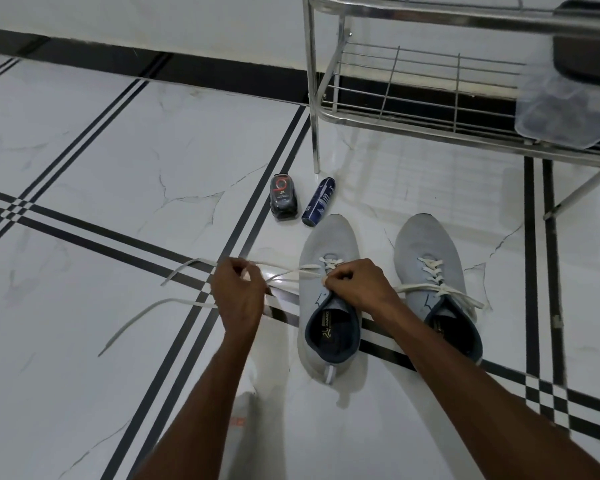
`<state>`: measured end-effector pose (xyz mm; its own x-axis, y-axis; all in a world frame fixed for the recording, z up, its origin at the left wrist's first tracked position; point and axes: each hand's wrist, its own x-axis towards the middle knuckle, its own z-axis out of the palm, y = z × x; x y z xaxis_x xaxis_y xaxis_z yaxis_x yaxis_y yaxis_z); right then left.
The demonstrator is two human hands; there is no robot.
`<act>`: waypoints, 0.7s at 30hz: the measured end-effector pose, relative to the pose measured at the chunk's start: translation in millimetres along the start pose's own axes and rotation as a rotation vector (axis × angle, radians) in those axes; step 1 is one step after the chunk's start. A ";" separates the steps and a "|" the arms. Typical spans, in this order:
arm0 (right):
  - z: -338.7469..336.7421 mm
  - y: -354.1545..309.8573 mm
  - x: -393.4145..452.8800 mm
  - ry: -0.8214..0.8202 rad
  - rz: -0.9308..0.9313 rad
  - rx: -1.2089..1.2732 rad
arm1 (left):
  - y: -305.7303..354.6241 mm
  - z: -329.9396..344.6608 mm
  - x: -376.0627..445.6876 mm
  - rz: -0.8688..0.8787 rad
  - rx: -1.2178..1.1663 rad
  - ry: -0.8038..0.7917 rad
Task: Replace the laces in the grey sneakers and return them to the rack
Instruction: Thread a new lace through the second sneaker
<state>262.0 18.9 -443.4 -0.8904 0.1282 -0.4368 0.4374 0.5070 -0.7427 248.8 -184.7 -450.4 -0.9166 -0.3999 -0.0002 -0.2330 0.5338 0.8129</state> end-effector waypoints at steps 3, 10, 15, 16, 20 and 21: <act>0.0 -1.1 0.1 -0.005 0.007 0.003 | 3.1 13.4 -1.8 0.241 0.114 -0.127; -0.8 -3.3 -0.4 -0.006 -0.028 -0.062 | 19.8 39.0 1.4 0.272 0.461 -0.458; -4.4 -6.8 1.2 -0.011 -0.036 -0.150 | 3.2 21.9 7.9 0.117 0.418 -0.585; -6.0 -9.4 2.5 -0.017 -0.041 -0.204 | 4.9 17.7 7.1 0.144 0.401 -0.583; -11.2 -33.6 5.4 0.131 -0.217 -0.428 | 14.9 -2.4 8.1 0.169 0.159 -0.607; -9.2 -41.5 5.7 0.109 -0.269 -0.397 | 17.0 -8.0 10.2 0.195 0.128 -0.606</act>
<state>237.7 6.4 -410.4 -0.9824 0.0262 -0.1848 0.1274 0.8176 -0.5615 238.0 -185.6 -431.9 -0.9583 0.1843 -0.2186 -0.0467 0.6535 0.7555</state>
